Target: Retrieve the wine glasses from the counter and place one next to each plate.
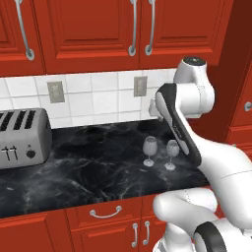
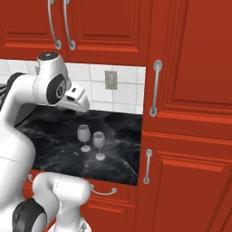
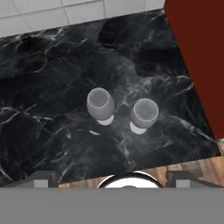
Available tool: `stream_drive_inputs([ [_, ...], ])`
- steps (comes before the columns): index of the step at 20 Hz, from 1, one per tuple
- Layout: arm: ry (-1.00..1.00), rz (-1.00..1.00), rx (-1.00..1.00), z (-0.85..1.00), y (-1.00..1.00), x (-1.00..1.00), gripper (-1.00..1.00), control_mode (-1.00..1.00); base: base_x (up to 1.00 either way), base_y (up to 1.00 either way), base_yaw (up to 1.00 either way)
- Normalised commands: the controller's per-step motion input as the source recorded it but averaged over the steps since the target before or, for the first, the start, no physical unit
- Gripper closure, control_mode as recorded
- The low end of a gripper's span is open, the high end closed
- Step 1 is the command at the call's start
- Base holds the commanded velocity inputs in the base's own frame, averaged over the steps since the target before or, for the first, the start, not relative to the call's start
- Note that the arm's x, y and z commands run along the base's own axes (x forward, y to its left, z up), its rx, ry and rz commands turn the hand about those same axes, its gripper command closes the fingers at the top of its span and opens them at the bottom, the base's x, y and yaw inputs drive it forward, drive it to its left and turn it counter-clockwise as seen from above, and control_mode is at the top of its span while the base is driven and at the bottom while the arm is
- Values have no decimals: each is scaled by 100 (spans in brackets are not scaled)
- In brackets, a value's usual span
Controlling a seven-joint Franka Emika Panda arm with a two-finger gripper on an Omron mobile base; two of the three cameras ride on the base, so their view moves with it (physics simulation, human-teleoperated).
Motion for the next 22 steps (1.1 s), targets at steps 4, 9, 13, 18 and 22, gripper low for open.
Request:
stream_drive_inputs([
  [4, -15, -67, 14, 0, 1, -49, -100, -100, 0, 0, 0],
  [9, -20, -61, 34, 0, 0, -53, -100, -100, 0, 0, 0],
  [13, -21, -44, 57, 0, 0, -57, -100, -100, 0, 0, 0],
  [18, -12, -28, 64, 0, -2, -45, -100, -100, 0, 0, 0],
  [22, -3, -19, 58, -6, -2, -27, -100, -100, 0, 0, 0],
])
